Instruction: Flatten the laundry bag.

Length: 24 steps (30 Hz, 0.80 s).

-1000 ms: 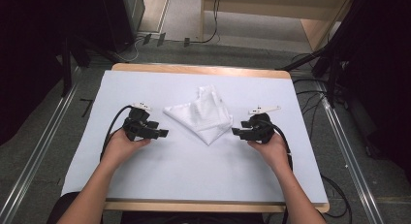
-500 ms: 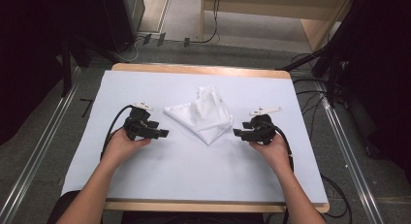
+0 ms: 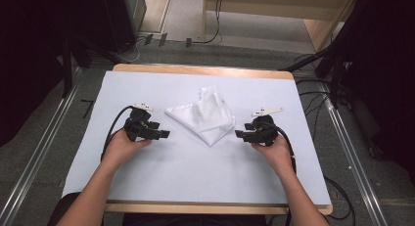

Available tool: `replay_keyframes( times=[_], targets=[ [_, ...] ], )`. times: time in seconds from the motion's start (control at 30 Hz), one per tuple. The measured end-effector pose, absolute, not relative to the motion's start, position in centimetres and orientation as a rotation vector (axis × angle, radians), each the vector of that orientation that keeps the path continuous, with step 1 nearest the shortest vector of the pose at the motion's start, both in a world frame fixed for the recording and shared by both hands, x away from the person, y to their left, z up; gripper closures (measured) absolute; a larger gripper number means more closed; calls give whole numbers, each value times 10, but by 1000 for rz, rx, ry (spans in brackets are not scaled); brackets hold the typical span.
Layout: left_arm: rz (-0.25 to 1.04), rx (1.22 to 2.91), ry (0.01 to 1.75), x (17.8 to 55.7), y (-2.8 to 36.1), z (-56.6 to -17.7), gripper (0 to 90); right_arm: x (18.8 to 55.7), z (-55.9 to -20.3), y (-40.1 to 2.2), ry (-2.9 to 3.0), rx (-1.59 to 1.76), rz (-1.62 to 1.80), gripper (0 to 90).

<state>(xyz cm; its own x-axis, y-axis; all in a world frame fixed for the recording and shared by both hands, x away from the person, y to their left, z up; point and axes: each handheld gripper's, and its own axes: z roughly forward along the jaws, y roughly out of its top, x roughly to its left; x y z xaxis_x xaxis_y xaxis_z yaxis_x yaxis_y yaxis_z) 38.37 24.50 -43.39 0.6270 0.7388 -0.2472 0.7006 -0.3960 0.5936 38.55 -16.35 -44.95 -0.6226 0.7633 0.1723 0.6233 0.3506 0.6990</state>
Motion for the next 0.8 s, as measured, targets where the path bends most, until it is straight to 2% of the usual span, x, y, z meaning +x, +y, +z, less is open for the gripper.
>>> replay_keyframes(
  times=[0.17, 0.33, 0.47, 0.67, 0.8],
  targets=[
    [71, 2170, 1119, 384, 246, -433, 358, 385, -449, -163, 2429, 1255, 1127, 491],
    [-1, 2116, 1118, 384, 248, -430, 351, 387, -448, -162, 2422, 1265, 1130, 530],
    [18, 2121, 1102, 383, 248, -428, 351, 388, -448, -163, 2412, 1261, 1133, 559],
    [42, 2136, 1110, 383, 249, -428, 351, 394, -448, -167, 2401, 1296, 1152, 638],
    [55, 2143, 1117, 383, 249, -428, 352, 406, -450, -167, 2378, 1336, 1124, 753]
  ],
)
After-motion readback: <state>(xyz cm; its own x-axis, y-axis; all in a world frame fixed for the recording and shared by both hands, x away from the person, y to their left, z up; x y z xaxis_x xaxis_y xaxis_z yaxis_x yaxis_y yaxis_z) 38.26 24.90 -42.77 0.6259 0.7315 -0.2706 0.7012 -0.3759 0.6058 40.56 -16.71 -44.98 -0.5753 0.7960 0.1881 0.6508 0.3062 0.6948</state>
